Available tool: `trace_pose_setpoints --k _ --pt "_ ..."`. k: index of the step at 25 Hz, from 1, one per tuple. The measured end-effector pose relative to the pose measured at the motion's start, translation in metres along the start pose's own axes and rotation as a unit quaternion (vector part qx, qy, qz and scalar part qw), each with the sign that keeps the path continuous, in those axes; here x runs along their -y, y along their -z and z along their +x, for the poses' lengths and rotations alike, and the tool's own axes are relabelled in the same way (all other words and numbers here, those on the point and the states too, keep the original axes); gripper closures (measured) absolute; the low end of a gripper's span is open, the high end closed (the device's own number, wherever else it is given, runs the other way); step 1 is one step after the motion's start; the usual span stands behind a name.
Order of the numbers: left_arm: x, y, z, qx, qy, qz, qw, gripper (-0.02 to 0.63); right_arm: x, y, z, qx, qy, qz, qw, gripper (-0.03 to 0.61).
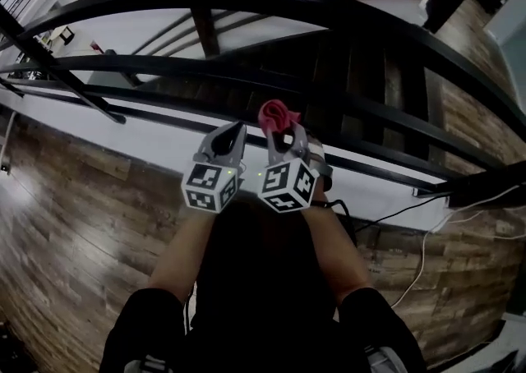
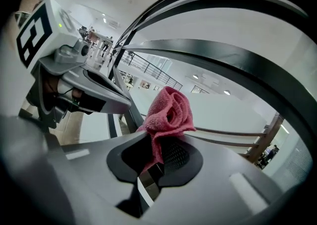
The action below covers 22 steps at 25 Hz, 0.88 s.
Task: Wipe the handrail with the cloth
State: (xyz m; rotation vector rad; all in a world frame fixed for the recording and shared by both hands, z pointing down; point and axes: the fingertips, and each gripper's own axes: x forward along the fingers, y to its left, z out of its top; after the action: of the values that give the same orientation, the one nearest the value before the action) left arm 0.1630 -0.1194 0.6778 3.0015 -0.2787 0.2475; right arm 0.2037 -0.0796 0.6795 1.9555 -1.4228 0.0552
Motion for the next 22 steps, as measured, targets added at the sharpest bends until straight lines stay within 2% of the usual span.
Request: trace_pose_setpoints --k 3,7,10,13,18,22 --pt "0.009 -0.006 0.007 0.005 0.022 0.002 0.9997 0.615 0.008 0.005 -0.007 -0.011 0.018 0.016 1.000 0.538" --pt "0.019 -0.006 0.010 0.002 0.050 -0.027 0.9984 0.615 0.018 0.017 -0.018 -0.033 0.038 0.042 0.998 0.538" --pt "0.030 -0.006 0.016 0.005 0.069 -0.030 0.9972 0.615 0.025 0.027 -0.025 -0.043 0.051 0.061 0.996 0.538" --pt "0.043 -0.009 0.022 0.007 0.090 -0.024 0.9956 0.615 0.033 0.034 -0.033 -0.058 0.070 0.069 0.993 0.538" --pt "0.063 -0.012 0.029 0.007 0.125 -0.052 0.9907 0.615 0.050 0.055 -0.049 -0.087 0.104 0.084 0.987 0.538" --pt "0.084 -0.008 0.037 -0.009 0.150 -0.055 0.9871 0.615 0.063 0.076 -0.061 -0.116 0.111 0.090 0.983 0.537"
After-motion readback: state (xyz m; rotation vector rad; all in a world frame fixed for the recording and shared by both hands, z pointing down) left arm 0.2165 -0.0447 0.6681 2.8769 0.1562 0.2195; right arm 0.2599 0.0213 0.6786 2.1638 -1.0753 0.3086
